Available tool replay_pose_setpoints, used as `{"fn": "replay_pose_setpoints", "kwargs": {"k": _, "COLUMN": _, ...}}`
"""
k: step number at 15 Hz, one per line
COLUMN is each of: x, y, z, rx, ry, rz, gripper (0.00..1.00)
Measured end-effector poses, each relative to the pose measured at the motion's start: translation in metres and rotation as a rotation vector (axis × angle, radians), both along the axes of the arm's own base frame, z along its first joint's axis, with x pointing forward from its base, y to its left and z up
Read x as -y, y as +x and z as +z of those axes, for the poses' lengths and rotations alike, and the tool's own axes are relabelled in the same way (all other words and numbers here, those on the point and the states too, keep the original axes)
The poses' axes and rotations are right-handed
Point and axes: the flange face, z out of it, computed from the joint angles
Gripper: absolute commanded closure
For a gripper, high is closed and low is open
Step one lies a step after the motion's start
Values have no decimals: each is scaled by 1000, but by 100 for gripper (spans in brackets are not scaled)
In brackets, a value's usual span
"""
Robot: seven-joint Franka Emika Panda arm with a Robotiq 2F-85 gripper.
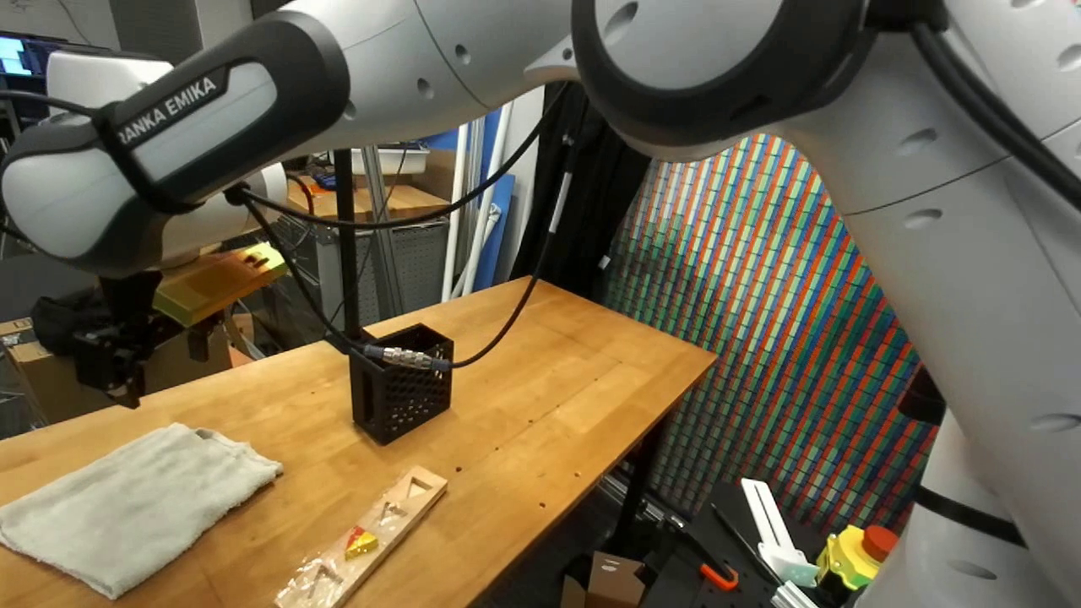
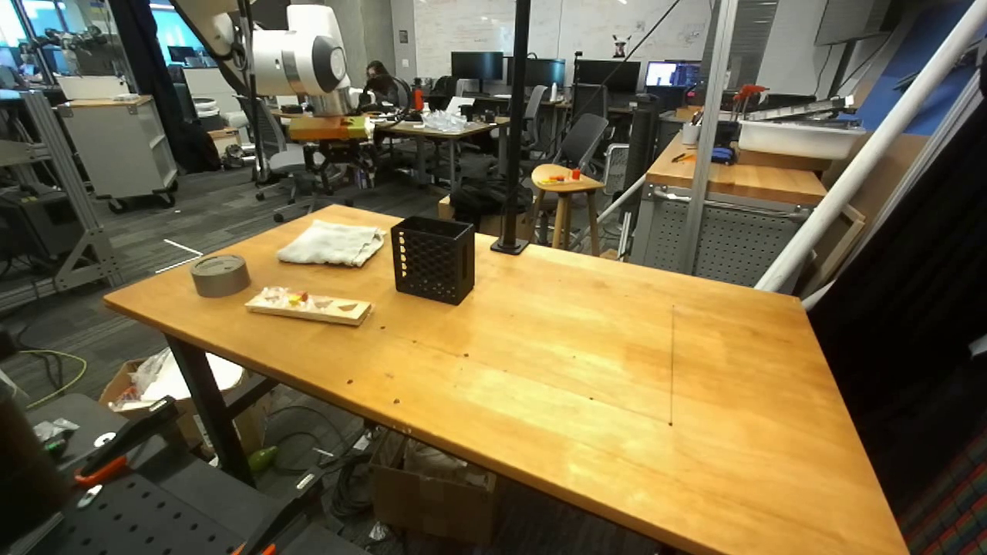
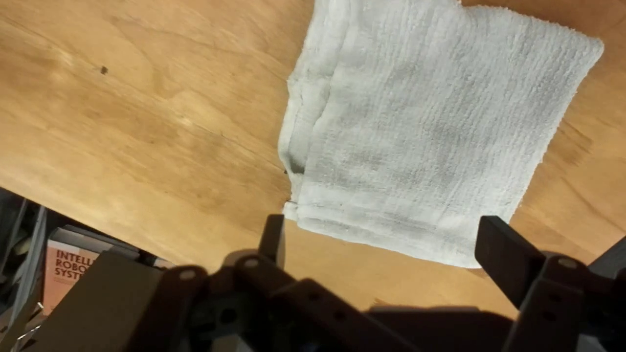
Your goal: Pick up the towel from the table and put it in the small black basket.
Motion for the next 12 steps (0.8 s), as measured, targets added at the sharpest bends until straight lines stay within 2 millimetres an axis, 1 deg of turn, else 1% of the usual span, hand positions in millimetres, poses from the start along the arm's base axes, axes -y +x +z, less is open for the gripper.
{"fn": "replay_pose_setpoints", "kwargs": {"k": 4, "x": -24, "y": 0, "z": -40, "rx": -20, "ry": 61, "rz": 14, "gripper": 0}}
{"fn": "replay_pose_setpoints", "kwargs": {"k": 6, "x": -33, "y": -3, "z": -61, "rx": -35, "ry": 84, "rz": 16, "gripper": 0}}
{"fn": "replay_pose_setpoints", "kwargs": {"k": 9, "x": -38, "y": -8, "z": -91, "rx": -62, "ry": 111, "rz": 10, "gripper": 0}}
{"fn": "replay_pose_setpoints", "kwargs": {"k": 12, "x": -38, "y": -13, "z": -121, "rx": -96, "ry": 128, "rz": 12, "gripper": 0}}
